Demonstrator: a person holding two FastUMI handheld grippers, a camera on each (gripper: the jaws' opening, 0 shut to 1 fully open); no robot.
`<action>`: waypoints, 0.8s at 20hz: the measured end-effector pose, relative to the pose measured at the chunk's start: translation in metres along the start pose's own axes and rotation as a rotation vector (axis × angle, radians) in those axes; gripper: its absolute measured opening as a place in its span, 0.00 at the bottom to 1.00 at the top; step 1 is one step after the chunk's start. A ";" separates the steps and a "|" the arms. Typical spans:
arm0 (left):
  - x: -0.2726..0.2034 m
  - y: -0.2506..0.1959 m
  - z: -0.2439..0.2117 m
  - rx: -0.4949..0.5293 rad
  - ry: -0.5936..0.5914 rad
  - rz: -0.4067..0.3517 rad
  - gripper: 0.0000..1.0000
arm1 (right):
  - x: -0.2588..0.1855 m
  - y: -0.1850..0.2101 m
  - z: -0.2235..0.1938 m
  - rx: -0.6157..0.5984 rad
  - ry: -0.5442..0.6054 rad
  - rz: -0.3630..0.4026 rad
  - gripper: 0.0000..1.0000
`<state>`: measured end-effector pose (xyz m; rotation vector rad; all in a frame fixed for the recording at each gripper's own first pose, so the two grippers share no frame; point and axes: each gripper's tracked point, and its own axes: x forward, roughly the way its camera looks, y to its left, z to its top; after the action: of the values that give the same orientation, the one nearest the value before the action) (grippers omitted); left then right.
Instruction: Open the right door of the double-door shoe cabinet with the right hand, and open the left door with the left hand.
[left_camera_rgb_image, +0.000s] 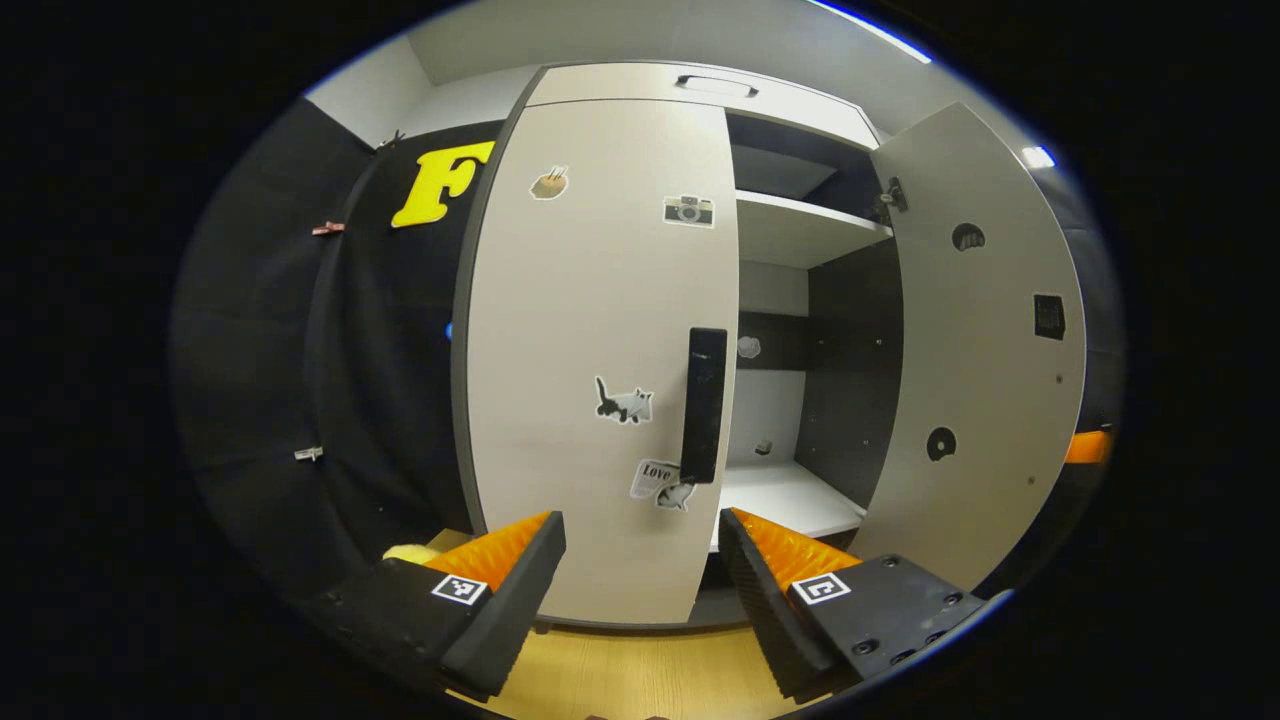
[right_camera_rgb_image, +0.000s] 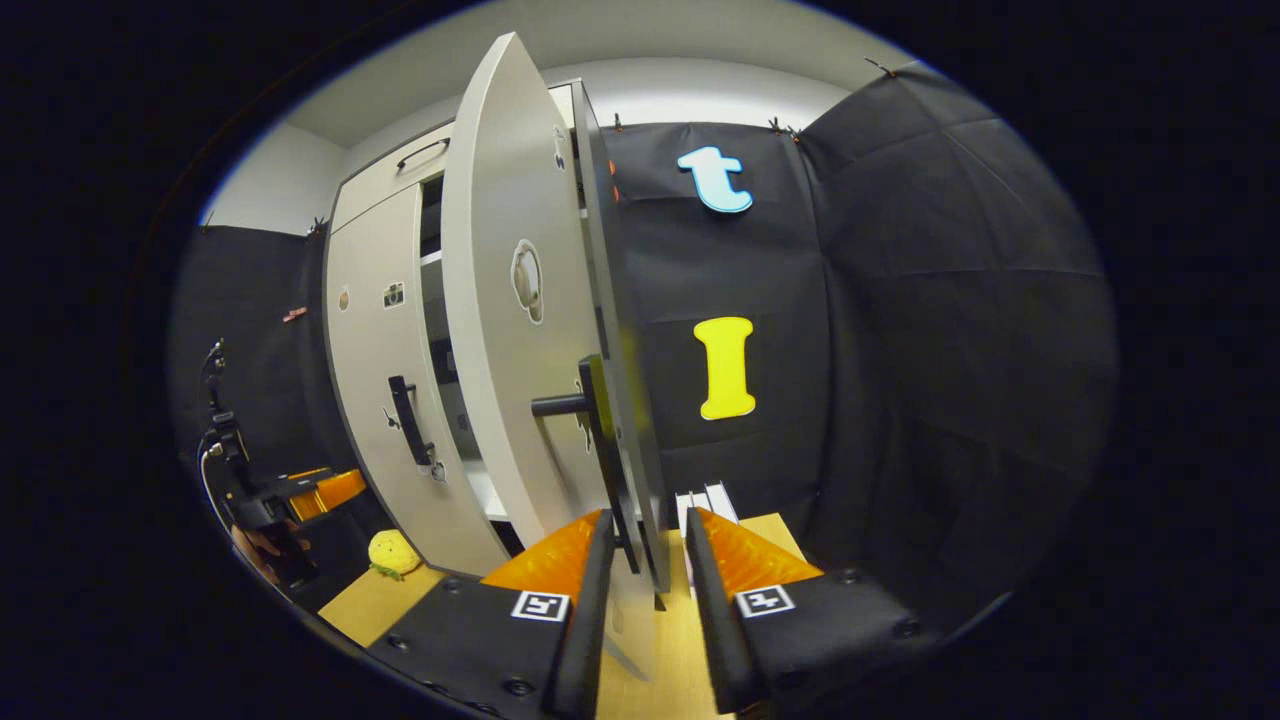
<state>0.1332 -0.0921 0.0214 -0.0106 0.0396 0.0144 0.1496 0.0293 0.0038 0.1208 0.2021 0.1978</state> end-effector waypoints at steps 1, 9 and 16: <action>0.006 -0.002 0.004 0.012 -0.005 -0.004 0.95 | -0.002 -0.004 -0.002 0.000 0.001 -0.017 0.62; 0.066 -0.029 0.035 0.036 -0.036 -0.049 0.94 | -0.032 0.003 -0.023 0.023 0.025 -0.068 0.97; 0.111 -0.035 0.044 -0.017 -0.027 -0.034 0.93 | -0.037 0.027 -0.035 0.000 0.036 -0.027 0.98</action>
<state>0.2459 -0.1249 0.0614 -0.0280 0.0123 -0.0195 0.1021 0.0510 -0.0194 0.1143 0.2391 0.1729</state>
